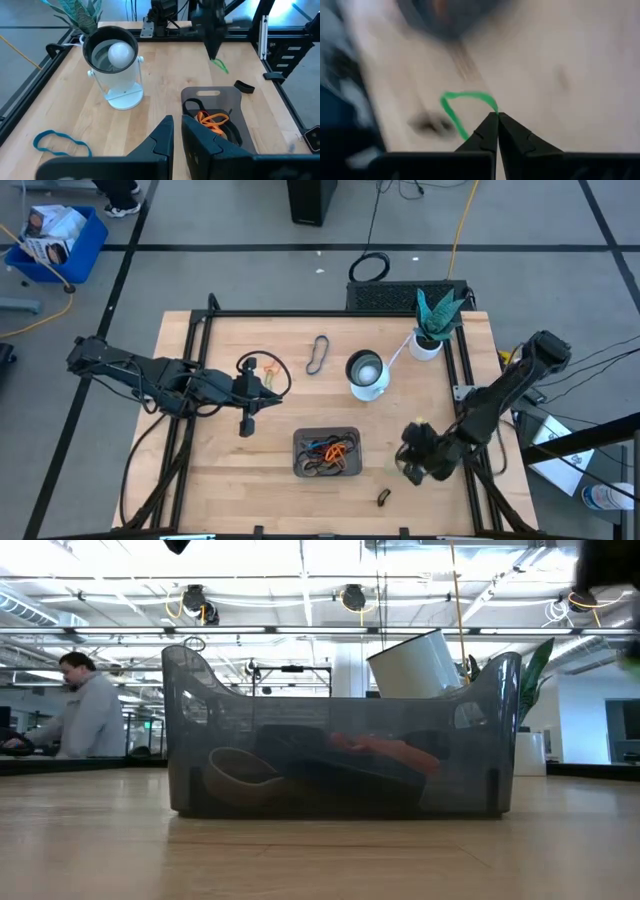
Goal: Pick and place rubber bands into bin
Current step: Put the bottom green rubber band into the black bin
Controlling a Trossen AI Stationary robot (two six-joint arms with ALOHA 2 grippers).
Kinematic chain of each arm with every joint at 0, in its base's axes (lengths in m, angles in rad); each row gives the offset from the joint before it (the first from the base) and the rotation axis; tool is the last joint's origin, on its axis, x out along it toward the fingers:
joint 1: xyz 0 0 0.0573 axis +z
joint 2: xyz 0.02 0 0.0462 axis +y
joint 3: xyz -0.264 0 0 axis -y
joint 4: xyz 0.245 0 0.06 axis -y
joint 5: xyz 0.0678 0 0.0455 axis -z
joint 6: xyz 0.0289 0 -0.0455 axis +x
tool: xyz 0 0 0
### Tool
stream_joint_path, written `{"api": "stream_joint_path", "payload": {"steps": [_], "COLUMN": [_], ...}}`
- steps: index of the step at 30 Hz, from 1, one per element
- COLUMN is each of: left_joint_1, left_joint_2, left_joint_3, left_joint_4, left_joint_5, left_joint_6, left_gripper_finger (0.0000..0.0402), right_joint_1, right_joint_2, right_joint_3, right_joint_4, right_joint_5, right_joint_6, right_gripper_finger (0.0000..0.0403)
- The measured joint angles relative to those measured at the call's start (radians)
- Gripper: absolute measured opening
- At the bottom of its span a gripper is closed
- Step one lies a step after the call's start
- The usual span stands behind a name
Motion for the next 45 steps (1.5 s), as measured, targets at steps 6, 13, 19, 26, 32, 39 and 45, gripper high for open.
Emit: {"api": "stream_joint_path", "payload": {"steps": [6,13,19,26,32,39,45], "left_joint_1": [0.000,0.000,0.000,0.000,0.000,0.000,0.000], "left_joint_2": [0.000,0.000,0.000,0.000,0.000,0.000,0.000], "left_joint_3": [0.000,0.000,0.000,0.000,0.000,0.000,0.000], "left_joint_4": [0.001,0.002,0.005,0.005,0.005,0.005,0.005], "left_joint_5": [0.000,0.000,0.000,0.000,0.000,0.000,0.000], "left_joint_6": [0.004,0.005,0.003,0.004,0.004,0.005,0.005], "left_gripper_finger": [0.0042,0.0042,0.0042,0.0042,0.0042,0.0042,0.0042], "right_joint_1": [-0.065,-0.190,-0.245,-0.296,-0.354,-0.401,-0.405], "right_joint_2": [-0.173,-0.268,-0.201,0.025,0.216,0.392,0.515], "right_joint_3": [0.002,0.007,0.160,0.495,0.615,0.615,0.615], "right_joint_4": [0.188,0.779,0.722,0.313,0.154,0.065,0.043], "right_joint_5": [0.290,0.300,0.242,0.186,0.036,-0.021,-0.048], "right_joint_6": [-0.341,-1.054,-1.258,-1.259,-1.220,-1.150,-1.125], "right_gripper_finger": [0.0000,0.0000,0.0000,0.0000,0.0000,0.0000,0.0000]}}
